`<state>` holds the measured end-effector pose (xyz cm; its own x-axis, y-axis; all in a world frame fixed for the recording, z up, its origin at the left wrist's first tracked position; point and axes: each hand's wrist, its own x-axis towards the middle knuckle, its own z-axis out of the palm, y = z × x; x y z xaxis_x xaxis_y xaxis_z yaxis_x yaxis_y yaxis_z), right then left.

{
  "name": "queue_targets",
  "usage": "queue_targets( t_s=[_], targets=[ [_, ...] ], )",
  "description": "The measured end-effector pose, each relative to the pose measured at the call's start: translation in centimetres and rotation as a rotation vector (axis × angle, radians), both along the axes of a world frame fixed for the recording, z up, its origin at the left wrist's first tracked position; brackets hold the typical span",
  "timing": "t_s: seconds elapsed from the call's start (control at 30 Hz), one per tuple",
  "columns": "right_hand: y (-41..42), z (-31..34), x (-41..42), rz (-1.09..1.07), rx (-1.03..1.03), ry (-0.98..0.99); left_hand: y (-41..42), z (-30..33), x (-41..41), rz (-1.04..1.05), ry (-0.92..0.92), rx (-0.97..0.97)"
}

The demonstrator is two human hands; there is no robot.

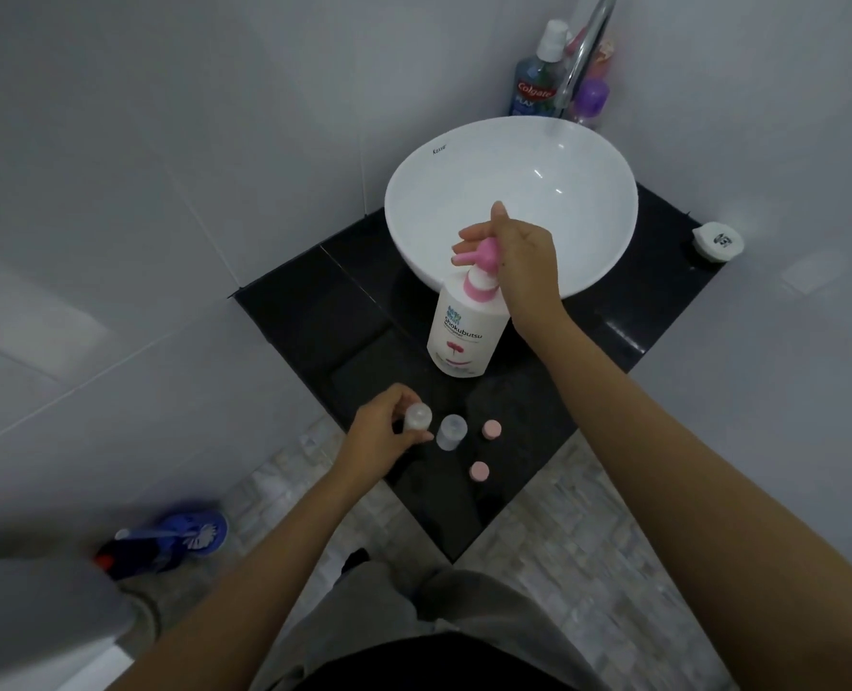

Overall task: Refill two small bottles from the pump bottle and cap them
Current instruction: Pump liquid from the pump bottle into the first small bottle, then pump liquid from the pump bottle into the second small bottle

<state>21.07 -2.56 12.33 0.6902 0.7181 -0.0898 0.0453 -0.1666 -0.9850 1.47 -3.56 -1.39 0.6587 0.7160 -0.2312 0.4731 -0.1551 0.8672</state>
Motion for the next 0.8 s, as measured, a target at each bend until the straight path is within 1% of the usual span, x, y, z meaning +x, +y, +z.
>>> queue_targets(
  t_s=[0.2,0.5,0.53,0.63,0.73,0.8],
  targets=[
    [0.0,0.1,-0.8,-0.013,-0.005,-0.023,-0.1,-1.1,-0.4,0.003,0.016,0.010],
    [-0.1,0.2,-0.7,0.012,0.008,-0.035,0.0,-1.2,-0.7,-0.017,0.041,0.054],
    [-0.1,0.2,-0.7,0.015,0.005,-0.036,0.0,-1.1,-0.7,-0.019,0.062,0.091],
    [0.0,0.1,-0.6,0.018,-0.001,-0.027,-0.1,-0.3,-0.3,-0.078,0.134,0.332],
    [0.0,0.2,-0.6,0.023,-0.009,-0.027,-0.5,1.0,1.0,-0.201,0.194,0.527],
    [-0.1,0.2,-0.7,0.022,-0.017,-0.034,-0.7,1.3,1.8,-0.285,0.263,0.606]
  ],
)
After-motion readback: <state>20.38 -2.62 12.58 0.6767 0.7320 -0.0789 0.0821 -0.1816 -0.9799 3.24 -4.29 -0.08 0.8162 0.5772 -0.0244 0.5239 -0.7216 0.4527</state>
